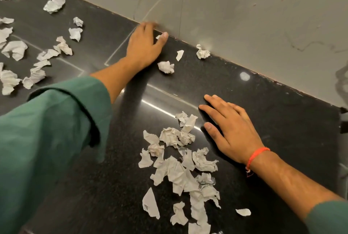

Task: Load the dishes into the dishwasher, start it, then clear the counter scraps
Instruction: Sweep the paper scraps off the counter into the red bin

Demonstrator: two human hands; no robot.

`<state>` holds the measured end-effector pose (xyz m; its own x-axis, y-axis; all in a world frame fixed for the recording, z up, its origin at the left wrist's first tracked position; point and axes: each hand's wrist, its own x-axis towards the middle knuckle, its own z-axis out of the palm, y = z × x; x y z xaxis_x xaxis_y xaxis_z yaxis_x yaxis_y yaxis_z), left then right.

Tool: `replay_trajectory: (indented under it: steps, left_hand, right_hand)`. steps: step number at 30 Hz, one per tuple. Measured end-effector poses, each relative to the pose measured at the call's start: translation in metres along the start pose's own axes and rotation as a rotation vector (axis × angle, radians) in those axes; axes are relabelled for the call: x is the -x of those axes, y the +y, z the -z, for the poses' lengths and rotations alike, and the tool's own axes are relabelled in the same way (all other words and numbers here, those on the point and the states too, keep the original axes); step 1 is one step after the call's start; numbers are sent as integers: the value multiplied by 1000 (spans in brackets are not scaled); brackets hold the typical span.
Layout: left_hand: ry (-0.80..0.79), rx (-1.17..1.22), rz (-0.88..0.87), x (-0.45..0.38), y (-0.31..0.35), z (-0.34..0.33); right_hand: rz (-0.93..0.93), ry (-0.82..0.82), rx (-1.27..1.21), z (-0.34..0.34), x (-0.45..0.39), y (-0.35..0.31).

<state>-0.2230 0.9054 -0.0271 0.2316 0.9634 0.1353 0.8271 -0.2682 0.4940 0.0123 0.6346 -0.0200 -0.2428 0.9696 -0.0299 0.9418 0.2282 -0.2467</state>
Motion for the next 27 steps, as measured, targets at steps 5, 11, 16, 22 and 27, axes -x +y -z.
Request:
replay_trajectory:
  steps: [5,11,16,22,27]
  left_hand:
    - [-64,-35,-228,11,14,-11]
    - [-360,104,-663,97,39,-1]
    - [-266,138,-662,89,45,-2]
    - [-195,65,-463,27,74,-37]
    - [-261,126,-463,42,79,-30]
  right_hand:
    - [-2,-2,2,0,-3,1]
    - [-4,-6,17,1,-2,1]
    - [0,-1,19,-1,-3,1]
    - [3,-5,20,1,-2,2]
    - [1,14,25,-1,-3,3]
